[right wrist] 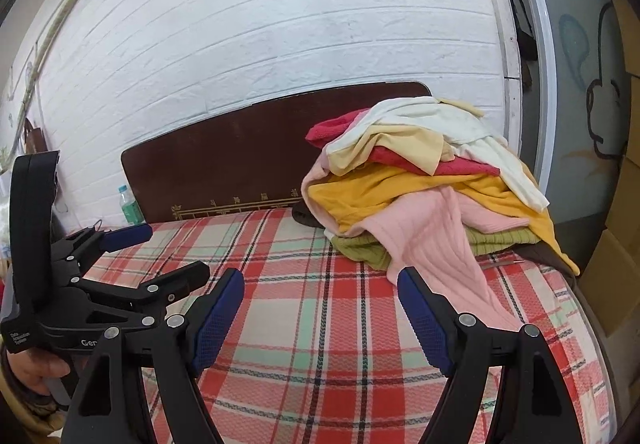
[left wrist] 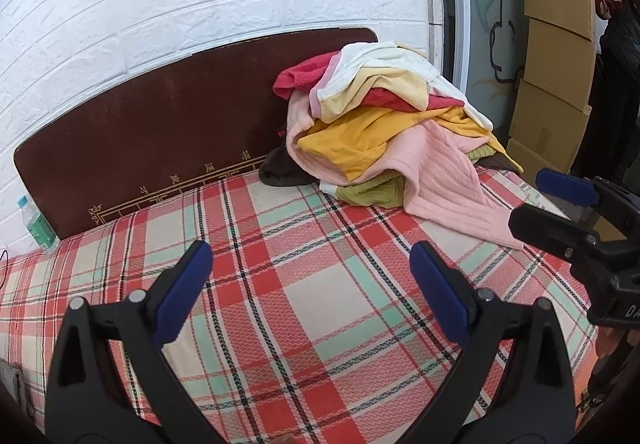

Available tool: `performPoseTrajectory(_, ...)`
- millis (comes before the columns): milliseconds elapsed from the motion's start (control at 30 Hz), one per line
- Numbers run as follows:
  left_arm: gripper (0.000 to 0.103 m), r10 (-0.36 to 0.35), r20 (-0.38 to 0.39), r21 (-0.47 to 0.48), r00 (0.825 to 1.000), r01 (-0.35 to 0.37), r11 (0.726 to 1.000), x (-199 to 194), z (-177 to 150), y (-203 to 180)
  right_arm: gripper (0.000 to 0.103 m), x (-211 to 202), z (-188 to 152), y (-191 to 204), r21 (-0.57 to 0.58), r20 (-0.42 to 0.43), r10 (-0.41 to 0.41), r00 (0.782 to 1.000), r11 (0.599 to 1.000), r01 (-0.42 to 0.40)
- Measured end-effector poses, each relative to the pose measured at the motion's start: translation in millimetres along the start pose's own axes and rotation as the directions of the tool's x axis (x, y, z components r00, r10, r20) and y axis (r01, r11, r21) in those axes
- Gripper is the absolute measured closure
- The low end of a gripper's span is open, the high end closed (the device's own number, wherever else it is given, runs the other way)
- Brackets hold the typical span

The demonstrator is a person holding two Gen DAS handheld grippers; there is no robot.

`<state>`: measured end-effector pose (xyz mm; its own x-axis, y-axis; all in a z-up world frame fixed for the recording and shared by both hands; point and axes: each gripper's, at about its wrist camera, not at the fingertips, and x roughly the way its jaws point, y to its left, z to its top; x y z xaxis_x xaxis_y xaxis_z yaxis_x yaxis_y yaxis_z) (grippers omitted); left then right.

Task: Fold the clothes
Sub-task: 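Move both grippers toward the clothes heap on the bed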

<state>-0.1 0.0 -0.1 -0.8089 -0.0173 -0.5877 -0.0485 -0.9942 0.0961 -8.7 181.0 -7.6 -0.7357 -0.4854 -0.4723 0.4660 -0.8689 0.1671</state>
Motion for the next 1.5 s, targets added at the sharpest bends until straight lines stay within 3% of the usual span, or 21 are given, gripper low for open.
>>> performPoseTrajectory(167, 0.004, -0.007, -0.024, -0.003, 1.000, 0.007, 1.000, 14.3, 9.5, 23.2, 0.022, 9.1, 3.5, -3.1, 0.003, -0.011, -0.009, 1.000, 1.000, 0.009)
performPoseTrajectory(467, 0.004, -0.028, -0.045, -0.017, 0.999, 0.027, 0.999, 38.0, 4.8, 24.7, 0.022, 24.9, 14.7, -14.3, -0.021, -0.028, -0.020, 0.999, 1.000, 0.019)
performPoseTrajectory(600, 0.004, -0.019, 0.004, 0.006, 1.000, 0.019, 1.000, 51.2, 18.1, 24.4, 0.022, 36.6, 37.8, -22.3, -0.081, -0.024, -0.049, 0.999, 0.996, 0.047)
performPoseTrajectory(867, 0.004, -0.030, -0.002, 0.001, 1.000, 0.030, 1.000, 84.2, 44.8, 15.4, 0.022, 63.2, 74.8, -37.7, -0.159, -0.059, -0.103, 0.993, 0.983, 0.092)
performPoseTrajectory(1233, 0.004, 0.030, 0.104, 0.041, 0.994, -0.035, 0.999, 74.0, 53.9, 3.6, 0.022, 60.8, 67.7, -41.2, -0.115, -0.042, -0.062, 0.997, 0.992, 0.057)
performPoseTrajectory(1367, 0.004, 0.000, 0.084, 0.012, 0.996, -0.001, 1.000, 74.9, 52.7, 5.5, 0.022, 62.9, 63.9, -40.7, -0.129, -0.051, -0.069, 0.996, 0.990, 0.062)
performPoseTrajectory(1500, 0.004, 0.001, 0.039, 0.040, 0.999, -0.002, 0.999, 80.5, 46.9, 0.1, 0.022, 66.9, 66.2, -38.9, -0.150, -0.061, -0.075, 0.995, 0.987, 0.065)
